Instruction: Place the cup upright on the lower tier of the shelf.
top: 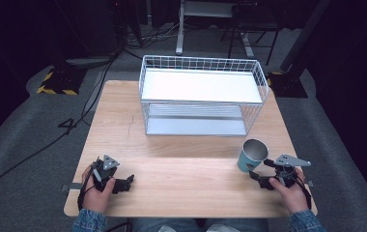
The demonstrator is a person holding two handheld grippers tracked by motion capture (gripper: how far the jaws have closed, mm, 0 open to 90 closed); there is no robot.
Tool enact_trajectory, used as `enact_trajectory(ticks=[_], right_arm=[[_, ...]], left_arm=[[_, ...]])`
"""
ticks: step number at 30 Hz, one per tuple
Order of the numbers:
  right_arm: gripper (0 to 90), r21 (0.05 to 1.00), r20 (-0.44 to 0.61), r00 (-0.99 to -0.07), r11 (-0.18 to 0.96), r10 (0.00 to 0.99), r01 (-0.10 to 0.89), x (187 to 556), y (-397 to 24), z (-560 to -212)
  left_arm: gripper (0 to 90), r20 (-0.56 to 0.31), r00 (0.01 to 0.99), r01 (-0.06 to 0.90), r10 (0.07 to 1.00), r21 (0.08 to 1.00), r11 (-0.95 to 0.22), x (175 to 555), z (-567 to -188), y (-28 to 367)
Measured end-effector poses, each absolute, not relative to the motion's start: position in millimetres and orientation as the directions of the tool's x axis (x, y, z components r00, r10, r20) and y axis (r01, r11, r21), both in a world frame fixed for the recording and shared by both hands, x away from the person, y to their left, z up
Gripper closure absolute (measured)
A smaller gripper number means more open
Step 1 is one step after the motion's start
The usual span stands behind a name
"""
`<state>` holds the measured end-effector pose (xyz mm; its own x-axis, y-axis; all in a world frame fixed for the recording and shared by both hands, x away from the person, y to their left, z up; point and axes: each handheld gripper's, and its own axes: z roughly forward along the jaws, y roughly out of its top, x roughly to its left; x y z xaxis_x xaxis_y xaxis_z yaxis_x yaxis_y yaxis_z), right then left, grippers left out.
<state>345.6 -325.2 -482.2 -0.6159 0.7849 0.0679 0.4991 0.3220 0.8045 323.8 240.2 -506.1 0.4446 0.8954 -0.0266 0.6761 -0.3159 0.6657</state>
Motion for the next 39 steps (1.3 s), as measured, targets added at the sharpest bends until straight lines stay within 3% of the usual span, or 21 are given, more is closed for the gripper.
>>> enact_trajectory(ticks=[30,33,39], right_arm=[[16.2,0.849,0.079,-0.572,0.246,0.817,0.467,374.8,-297.9,-497.4],[21.3,0.859,0.061,-0.579,0.253,0.813,0.446,374.6,-296.7,-498.4],[21.7,0.863,0.053,-0.583,0.257,0.811,0.436,373.7,-297.2,-498.9]], left_arm=[[0.2,-0.030,0.437,0.679,0.899,0.666,-0.308,320.3,-506.3,239.7],[0.2,-0.030,0.437,0.679,0.899,0.666,-0.308,320.3,-506.3,239.7],[0.2,-0.030,0.437,0.679,0.899,0.666,-0.308,320.3,-506.3,239.7]])
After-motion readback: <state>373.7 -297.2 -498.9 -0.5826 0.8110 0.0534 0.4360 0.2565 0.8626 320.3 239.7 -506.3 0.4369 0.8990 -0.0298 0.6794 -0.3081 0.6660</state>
